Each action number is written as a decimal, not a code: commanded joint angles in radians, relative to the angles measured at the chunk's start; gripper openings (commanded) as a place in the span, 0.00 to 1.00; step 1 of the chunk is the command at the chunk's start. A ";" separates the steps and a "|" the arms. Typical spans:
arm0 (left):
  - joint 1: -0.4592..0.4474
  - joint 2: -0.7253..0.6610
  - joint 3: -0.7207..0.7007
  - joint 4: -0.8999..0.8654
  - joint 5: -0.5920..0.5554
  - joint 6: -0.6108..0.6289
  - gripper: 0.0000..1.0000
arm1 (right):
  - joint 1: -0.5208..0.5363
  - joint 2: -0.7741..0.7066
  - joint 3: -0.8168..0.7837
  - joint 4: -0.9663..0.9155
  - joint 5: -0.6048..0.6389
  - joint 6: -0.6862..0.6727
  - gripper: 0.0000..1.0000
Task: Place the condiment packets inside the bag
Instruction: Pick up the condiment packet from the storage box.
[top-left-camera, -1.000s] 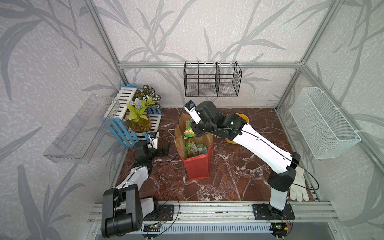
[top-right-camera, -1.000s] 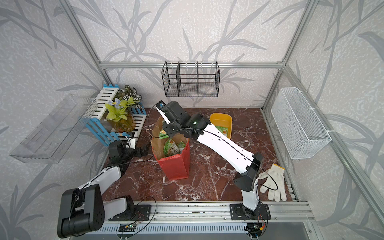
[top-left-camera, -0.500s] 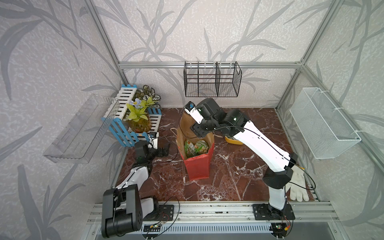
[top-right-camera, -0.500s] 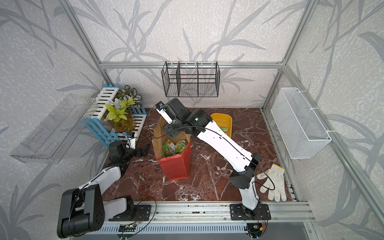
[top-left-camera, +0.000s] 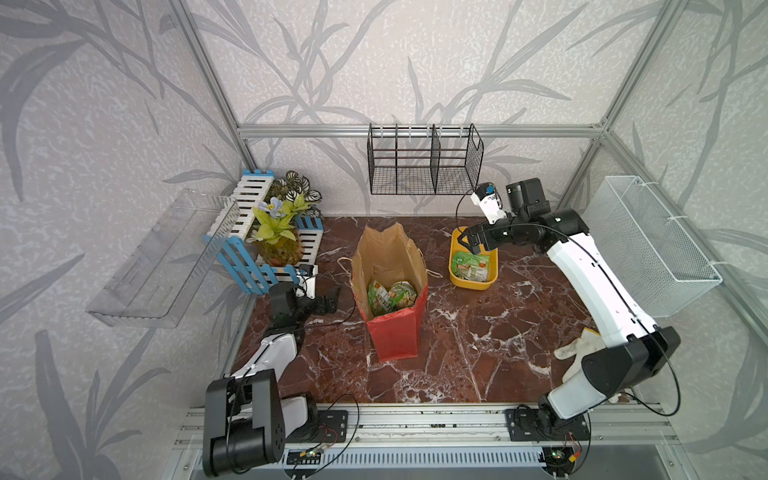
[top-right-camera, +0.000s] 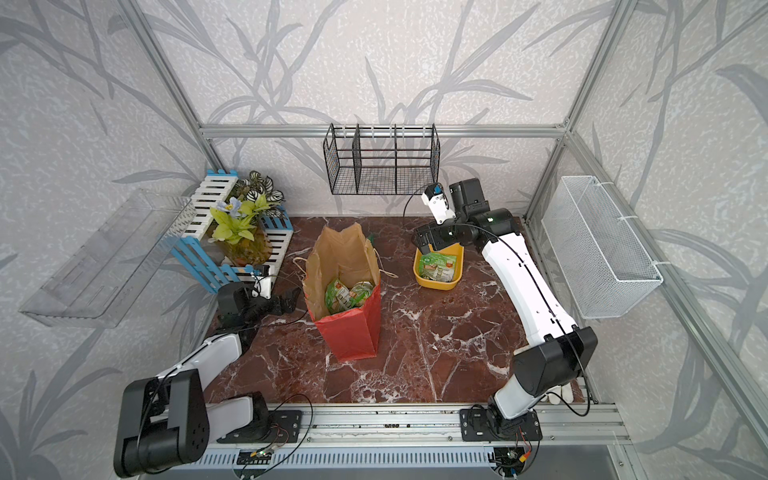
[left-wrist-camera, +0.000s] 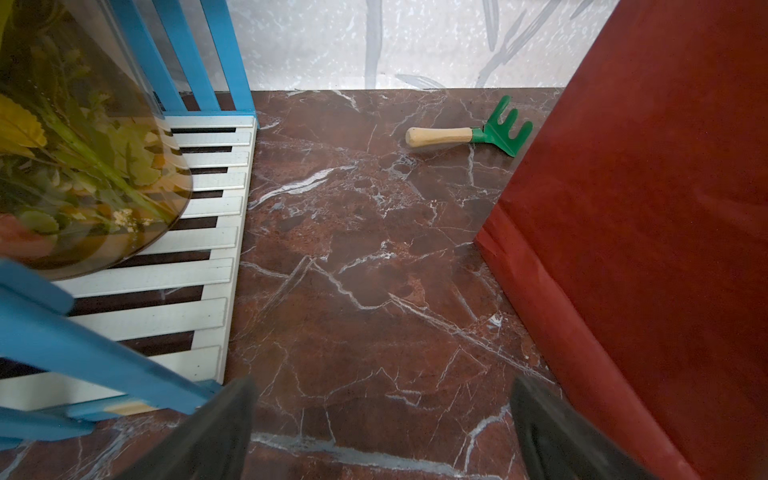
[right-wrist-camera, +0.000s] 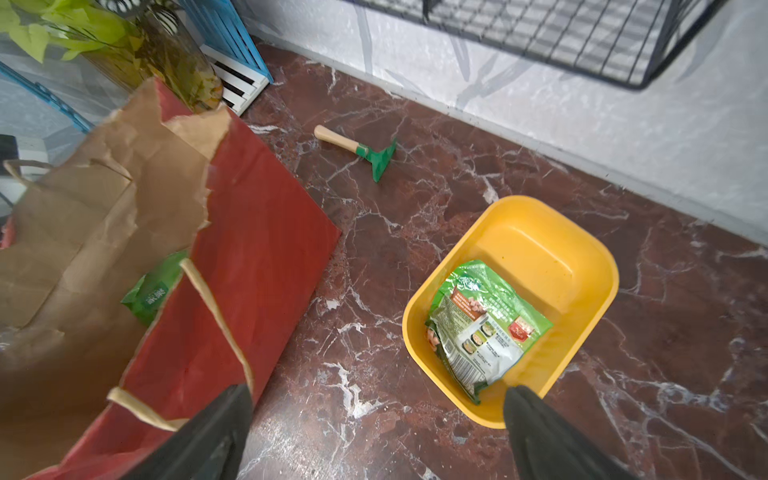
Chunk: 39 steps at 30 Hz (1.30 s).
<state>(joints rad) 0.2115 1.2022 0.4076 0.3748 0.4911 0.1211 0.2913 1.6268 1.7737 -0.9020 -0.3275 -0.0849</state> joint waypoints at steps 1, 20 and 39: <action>0.003 0.002 -0.007 0.012 0.000 0.012 1.00 | -0.057 0.069 -0.038 0.035 -0.140 -0.046 0.99; 0.003 0.029 0.005 0.005 -0.009 0.011 1.00 | -0.203 0.600 0.222 0.016 -0.307 -0.192 0.97; 0.003 0.074 0.023 0.003 -0.014 0.015 1.00 | -0.198 0.974 0.687 -0.258 -0.199 -0.304 1.00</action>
<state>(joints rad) 0.2115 1.2640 0.4084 0.3740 0.4866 0.1211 0.0887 2.5656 2.4191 -1.0939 -0.5510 -0.3580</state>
